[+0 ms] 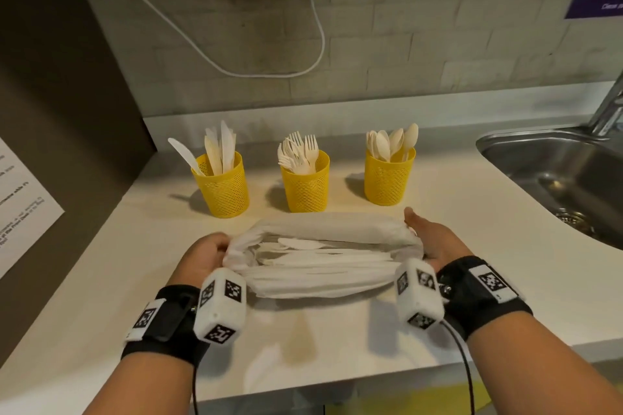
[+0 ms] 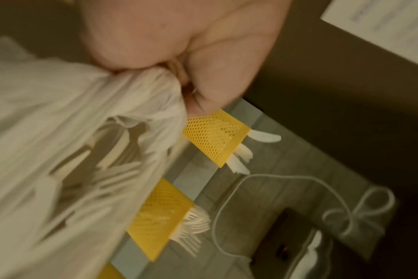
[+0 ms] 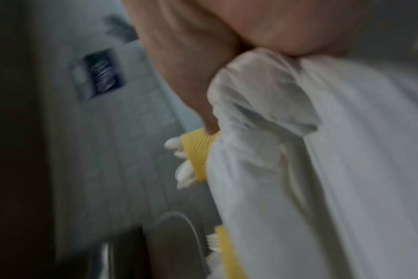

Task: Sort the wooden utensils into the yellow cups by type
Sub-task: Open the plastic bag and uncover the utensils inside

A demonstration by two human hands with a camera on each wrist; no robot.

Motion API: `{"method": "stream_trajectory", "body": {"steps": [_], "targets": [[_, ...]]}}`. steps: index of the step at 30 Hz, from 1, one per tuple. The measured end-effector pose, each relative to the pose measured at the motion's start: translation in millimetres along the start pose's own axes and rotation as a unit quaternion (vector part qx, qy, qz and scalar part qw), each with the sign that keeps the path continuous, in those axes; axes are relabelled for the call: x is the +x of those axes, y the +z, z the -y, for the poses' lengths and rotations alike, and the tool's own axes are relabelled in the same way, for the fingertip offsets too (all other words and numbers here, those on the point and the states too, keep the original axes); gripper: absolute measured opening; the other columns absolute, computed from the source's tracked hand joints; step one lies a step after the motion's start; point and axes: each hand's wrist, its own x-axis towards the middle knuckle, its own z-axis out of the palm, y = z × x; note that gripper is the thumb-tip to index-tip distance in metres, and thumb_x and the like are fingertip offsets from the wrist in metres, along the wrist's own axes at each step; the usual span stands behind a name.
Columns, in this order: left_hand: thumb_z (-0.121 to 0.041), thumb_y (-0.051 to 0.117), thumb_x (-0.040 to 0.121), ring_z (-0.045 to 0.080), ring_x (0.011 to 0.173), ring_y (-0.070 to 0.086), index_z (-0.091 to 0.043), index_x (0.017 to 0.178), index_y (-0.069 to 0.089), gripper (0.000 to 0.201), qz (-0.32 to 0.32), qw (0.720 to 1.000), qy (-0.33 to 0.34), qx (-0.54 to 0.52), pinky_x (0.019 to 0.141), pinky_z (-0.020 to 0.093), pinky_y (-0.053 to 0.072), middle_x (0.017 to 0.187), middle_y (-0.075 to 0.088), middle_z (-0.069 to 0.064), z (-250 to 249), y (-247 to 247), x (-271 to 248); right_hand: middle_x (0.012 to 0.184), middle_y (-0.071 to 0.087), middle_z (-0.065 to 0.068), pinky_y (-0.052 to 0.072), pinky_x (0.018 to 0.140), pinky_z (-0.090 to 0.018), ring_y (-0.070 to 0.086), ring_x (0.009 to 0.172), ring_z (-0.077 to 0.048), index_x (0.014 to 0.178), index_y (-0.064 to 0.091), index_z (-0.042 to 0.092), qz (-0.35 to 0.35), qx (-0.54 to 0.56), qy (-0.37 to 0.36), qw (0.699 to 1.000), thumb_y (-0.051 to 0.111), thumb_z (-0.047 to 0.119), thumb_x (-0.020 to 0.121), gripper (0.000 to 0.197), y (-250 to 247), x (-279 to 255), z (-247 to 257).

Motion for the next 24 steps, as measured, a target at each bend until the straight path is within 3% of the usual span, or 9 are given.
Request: {"method": "stream_trajectory", "body": {"steps": [3, 5, 7, 10, 13, 16, 19, 22, 24], "targets": [[-0.011, 0.051, 0.086, 0.032, 0.065, 0.065, 0.008, 0.090, 0.066, 0.025, 0.050, 0.997, 0.008, 0.062, 0.059, 0.038, 0.057, 0.077, 0.067, 0.022, -0.4, 7.1, -8.8, 0.114, 0.061, -0.022, 0.047, 0.094, -0.059, 0.062, 0.102, -0.042, 0.122, 0.046, 0.013, 0.041, -0.118, -0.039, 0.991, 0.078, 0.029, 0.069, 0.064, 7.0, -6.9, 3.0], [0.002, 0.052, 0.082, 0.032, 0.076, 0.064, 0.005, 0.109, 0.062, 0.029, -0.013, 0.975, 0.130, 0.180, 0.070, 0.037, 0.053, 0.085, 0.069, 0.017, -0.7, 3.3, 1.6, 0.112, 0.053, -0.015, 0.055, 0.077, -0.045, 0.061, 0.093, -0.035, 0.113, 0.044, 0.021, 0.002, -0.345, -0.113, 0.932, 0.076, 0.018, 0.063, 0.059, 11.2, -10.0, 5.8], [-0.004, 0.055, 0.082, 0.031, 0.088, 0.061, -0.010, 0.114, 0.056, 0.033, -0.095, 0.889, 0.244, 0.375, 0.075, 0.036, 0.049, 0.101, 0.062, 0.011, -2.4, 4.1, -0.5, 0.100, 0.053, -0.012, 0.040, 0.054, -0.025, 0.054, 0.075, -0.026, 0.110, 0.042, 0.018, -0.066, -0.501, -0.215, 0.836, 0.058, 0.003, 0.077, 0.039, 15.5, -10.7, 7.3], [-0.010, 0.049, 0.090, 0.029, 0.084, 0.052, -0.018, 0.109, 0.044, 0.022, -0.135, 0.773, 0.326, 0.527, 0.067, 0.032, 0.036, 0.099, 0.051, 0.010, -2.6, 4.4, -6.1, 0.072, 0.051, -0.010, 0.026, 0.047, -0.028, 0.043, 0.061, -0.027, 0.107, 0.044, 0.010, -0.133, -0.574, -0.348, 0.729, 0.046, -0.002, 0.085, 0.026, 20.1, -16.2, 8.2], [0.002, 0.042, 0.086, 0.029, 0.076, 0.050, -0.022, 0.084, 0.045, 0.024, -0.095, 0.684, 0.388, 0.610, 0.056, 0.030, 0.029, 0.078, 0.048, 0.004, 0.4, 13.5, -16.1, 0.069, 0.050, -0.008, 0.029, 0.054, -0.030, 0.045, 0.062, -0.029, 0.091, 0.049, 0.015, -0.091, -0.654, -0.364, 0.656, 0.045, 0.000, 0.084, 0.017, 26.0, -25.6, 10.3], [0.006, 0.043, 0.083, 0.030, 0.098, 0.057, -0.020, 0.092, 0.065, 0.036, -0.081, 0.703, 0.347, 0.616, 0.072, 0.026, 0.037, 0.099, 0.062, 0.007, -3.4, 17.0, -17.5, 0.089, 0.062, -0.008, 0.040, 0.071, -0.027, 0.058, 0.089, -0.030, 0.091, 0.066, 0.019, -0.030, -0.704, -0.291, 0.647, 0.043, -0.003, 0.083, 0.033, 34.2, -28.4, 17.0], [-0.003, 0.052, 0.082, 0.026, 0.117, 0.053, -0.014, 0.123, 0.058, 0.043, -0.075, 0.733, 0.286, 0.613, 0.095, 0.029, 0.040, 0.130, 0.057, 0.007, -9.3, 17.5, -23.7, 0.138, 0.048, -0.008, 0.039, 0.096, -0.029, 0.051, 0.120, -0.026, 0.136, 0.048, 0.018, 0.010, -0.683, -0.189, 0.705, 0.048, 0.006, 0.089, 0.048, 36.7, -26.6, 25.4], [0.000, 0.061, 0.070, 0.024, 0.102, 0.057, -0.014, 0.123, 0.053, 0.055, -0.025, 0.744, 0.248, 0.620, 0.085, 0.032, 0.049, 0.120, 0.059, 0.008, -14.9, 15.9, -26.7, 0.144, 0.033, -0.007, 0.050, 0.087, -0.034, 0.055, 0.111, -0.029, 0.150, 0.015, 0.018, 0.040, -0.689, -0.138, 0.710, 0.058, 0.006, 0.083, 0.080, 40.8, -25.9, 28.8], [0.004, 0.058, 0.069, 0.025, 0.097, 0.059, -0.017, 0.126, 0.050, 0.062, 0.001, 0.774, 0.231, 0.589, 0.075, 0.028, 0.048, 0.114, 0.062, 0.007, -14.3, 14.7, -21.4, 0.141, 0.041, -0.011, 0.049, 0.081, -0.031, 0.055, 0.108, -0.029, 0.149, 0.016, 0.020, 0.039, -0.664, -0.131, 0.735, 0.053, -0.001, 0.079, 0.083, 40.7, -17.9, 26.4]]}}
